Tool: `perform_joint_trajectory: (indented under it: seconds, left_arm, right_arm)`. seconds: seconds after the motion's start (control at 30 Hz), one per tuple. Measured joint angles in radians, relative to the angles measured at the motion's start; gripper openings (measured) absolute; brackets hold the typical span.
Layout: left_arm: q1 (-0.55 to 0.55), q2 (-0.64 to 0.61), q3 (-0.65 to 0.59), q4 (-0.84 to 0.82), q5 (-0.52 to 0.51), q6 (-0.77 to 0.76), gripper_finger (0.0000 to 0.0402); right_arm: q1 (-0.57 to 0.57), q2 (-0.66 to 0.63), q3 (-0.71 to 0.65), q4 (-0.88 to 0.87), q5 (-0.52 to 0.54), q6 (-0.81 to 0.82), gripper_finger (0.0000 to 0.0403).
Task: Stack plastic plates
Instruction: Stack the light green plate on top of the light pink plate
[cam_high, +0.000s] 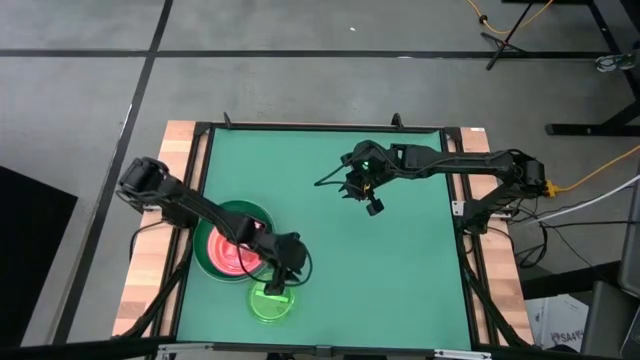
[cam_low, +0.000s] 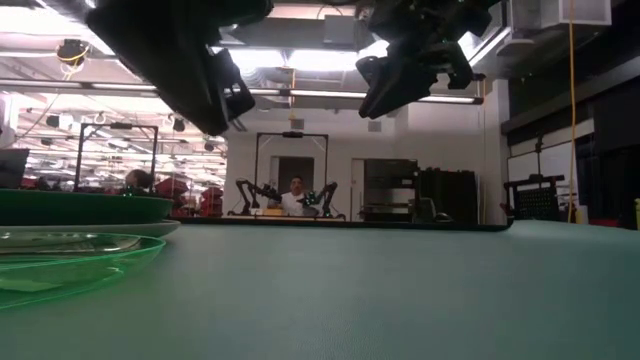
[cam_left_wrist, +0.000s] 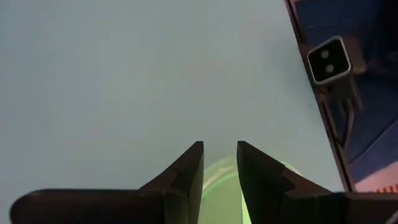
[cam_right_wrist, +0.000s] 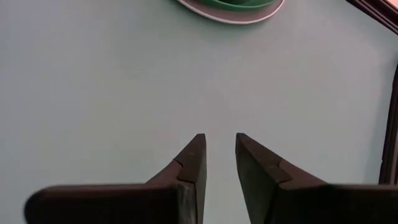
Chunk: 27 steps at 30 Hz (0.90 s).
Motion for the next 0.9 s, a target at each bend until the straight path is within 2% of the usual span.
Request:
perform_joint_trajectory:
  seconds: [0.27,0.5,0.9]
  left_arm:
    - [-0.015,0.036,0.109,-0.205,-0.070,0.028,0.0090]
    - [-0.015,0.081,0.111,-0.270,-0.122,0.055,0.0090]
    - [-0.018,0.144,0.111,-0.355,-0.115,0.057,0.0090]
  right_arm:
    - [0.000,0.000,0.000,0.000,0.000,0.000,0.0076]
    - [0.000,0.000,0.000,-0.001,0.000,0.000,0.0076]
    - [0.000,0.000,0.000,-0.001,-0.001,0.000,0.0076]
